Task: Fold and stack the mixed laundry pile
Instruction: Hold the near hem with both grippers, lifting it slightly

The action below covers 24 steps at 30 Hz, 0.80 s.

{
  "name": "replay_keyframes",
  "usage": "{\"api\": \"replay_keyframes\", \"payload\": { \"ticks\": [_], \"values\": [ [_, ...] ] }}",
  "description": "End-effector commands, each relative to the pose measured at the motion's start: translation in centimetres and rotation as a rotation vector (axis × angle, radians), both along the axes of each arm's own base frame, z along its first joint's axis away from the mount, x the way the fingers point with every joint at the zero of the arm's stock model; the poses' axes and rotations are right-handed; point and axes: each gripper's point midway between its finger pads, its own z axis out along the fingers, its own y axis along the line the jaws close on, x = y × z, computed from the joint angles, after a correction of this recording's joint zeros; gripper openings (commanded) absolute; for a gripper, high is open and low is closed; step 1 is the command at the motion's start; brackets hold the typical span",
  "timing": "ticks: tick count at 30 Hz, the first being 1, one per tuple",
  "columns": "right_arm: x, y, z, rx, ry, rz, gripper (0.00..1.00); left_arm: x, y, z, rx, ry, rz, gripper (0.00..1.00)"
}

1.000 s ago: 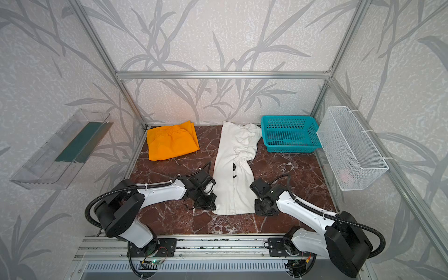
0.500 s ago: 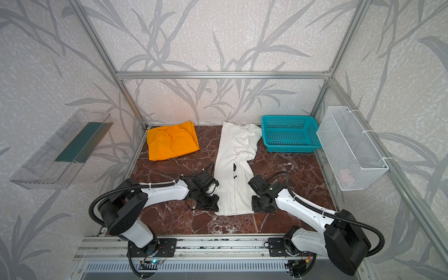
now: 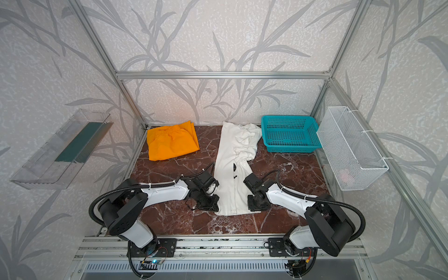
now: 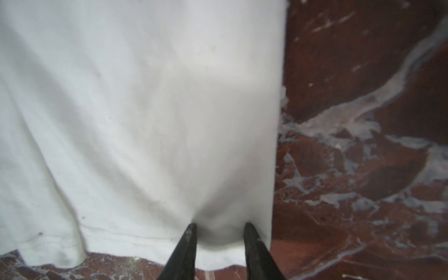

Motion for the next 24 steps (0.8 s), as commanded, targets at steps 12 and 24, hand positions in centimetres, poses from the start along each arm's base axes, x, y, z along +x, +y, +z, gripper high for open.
{"api": "replay_keyframes", "payload": {
  "ticks": [12, 24],
  "values": [
    [-0.7, -2.6, 0.5, -0.113, -0.009, -0.016, 0.03, -5.0, 7.2, -6.1, 0.352, 0.14, -0.008, 0.0],
    [-1.5, -3.8, 1.9, -0.142, -0.017, -0.003, 0.0, -5.1, 7.2, -6.3, 0.354, 0.147, -0.007, 0.0]
  ]
}}
